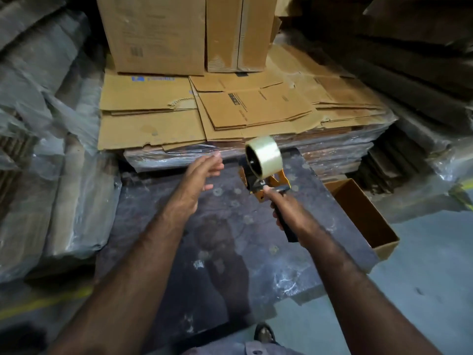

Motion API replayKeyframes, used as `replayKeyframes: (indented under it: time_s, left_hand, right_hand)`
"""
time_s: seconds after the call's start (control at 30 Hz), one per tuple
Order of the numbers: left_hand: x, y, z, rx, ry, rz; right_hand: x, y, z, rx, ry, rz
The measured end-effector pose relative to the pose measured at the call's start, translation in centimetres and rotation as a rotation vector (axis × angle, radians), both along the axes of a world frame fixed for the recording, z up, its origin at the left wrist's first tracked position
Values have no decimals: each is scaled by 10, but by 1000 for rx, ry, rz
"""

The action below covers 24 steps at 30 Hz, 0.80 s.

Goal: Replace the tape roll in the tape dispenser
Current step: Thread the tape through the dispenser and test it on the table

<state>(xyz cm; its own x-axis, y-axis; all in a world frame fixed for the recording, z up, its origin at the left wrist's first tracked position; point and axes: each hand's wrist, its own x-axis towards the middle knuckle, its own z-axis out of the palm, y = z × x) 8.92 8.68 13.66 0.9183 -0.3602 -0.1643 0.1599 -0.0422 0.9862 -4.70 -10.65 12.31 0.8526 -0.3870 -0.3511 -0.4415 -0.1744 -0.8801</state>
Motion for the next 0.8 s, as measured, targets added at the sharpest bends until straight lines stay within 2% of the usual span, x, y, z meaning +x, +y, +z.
replayKeyframes:
  time_s: [0.13,0.23,0.33,0.47,0.57,0.63,0.8]
  left_hand:
    - [-7,-19,-9,73,129,-80]
    - [-12,-37,-8,106,219,-114]
    - [-15,-58,-8,214,235,-104]
    - [-19,-85,-19,378,42,-95]
    - [-20,-101,-31,528,-155,13]
    - [-21,-108,-37,535,-242,62]
    - [-30,-124,-54,512,-259,105]
  right_hand:
    - [-1,-18,-40,-538,-63,78]
    - [-6,-30,-56,-825,-105,81]
    - [-14,-44,-66,-1131,-152,137]
    - [-20,-56,-69,-1236,-90,178]
    - [-22,-65,-71,-1264,-122,157]
    - [-22,-72,-71,-1247,-153,158]
    - [-25,-94,-71,-1267,-139,180]
